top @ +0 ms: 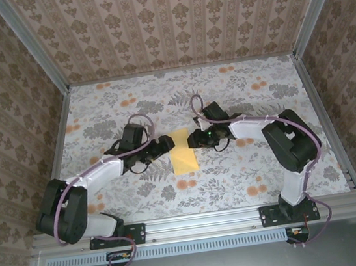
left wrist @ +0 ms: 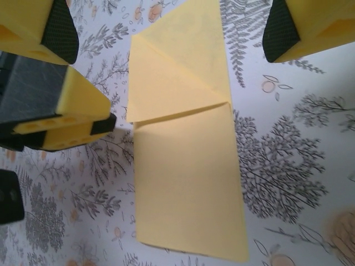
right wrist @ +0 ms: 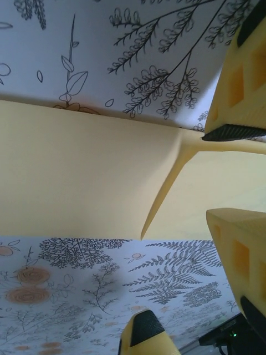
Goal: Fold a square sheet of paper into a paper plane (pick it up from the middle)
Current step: Fold the triangle a second time at the center of the table, then turn over the paper at the center of the table.
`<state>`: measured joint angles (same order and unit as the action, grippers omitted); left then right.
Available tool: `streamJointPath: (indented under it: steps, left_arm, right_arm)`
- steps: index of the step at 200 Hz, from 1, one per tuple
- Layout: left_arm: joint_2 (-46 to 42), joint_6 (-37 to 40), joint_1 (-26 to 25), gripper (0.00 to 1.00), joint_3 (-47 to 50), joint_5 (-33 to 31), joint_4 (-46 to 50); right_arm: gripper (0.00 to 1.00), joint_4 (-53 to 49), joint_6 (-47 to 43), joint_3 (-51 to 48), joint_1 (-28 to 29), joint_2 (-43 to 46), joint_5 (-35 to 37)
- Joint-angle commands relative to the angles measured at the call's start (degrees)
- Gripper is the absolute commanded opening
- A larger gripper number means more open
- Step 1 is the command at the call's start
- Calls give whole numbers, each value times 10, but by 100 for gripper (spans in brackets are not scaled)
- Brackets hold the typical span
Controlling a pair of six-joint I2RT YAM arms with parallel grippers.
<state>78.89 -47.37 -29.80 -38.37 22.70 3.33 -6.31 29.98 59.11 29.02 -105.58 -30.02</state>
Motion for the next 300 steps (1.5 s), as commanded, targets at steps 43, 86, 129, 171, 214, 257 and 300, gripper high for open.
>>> streamJointPath:
  steps: [43, 86, 129, 171, 214, 257, 300]
  left_arm:
    - [23, -18, -18, 100, 2, 5, -22]
    - [33, -23, -24, 100, 1, 14, -33]
    - [48, -36, -33, 97, 7, 32, -61]
    - [61, -43, -37, 86, 14, 42, -88]
    - [85, -46, -37, 76, 11, 59, -115]
    - [125, -41, -38, 64, 0, 83, -151]
    - [145, -49, -38, 57, -8, 88, -166]
  right_arm:
    - [35, -20, -35, 37, 1, -45, -37]
    - [34, -26, -44, 42, 1, -56, -52]
    - [12, -29, -49, 38, 1, -52, -51]
    - [4, 46, -6, -9, -19, -20, -42]
    - [4, 71, 11, -26, -31, -9, -49]
    - [3, 90, 27, -37, -39, -8, -57]
    - [3, 136, 45, -63, -46, 14, -80]
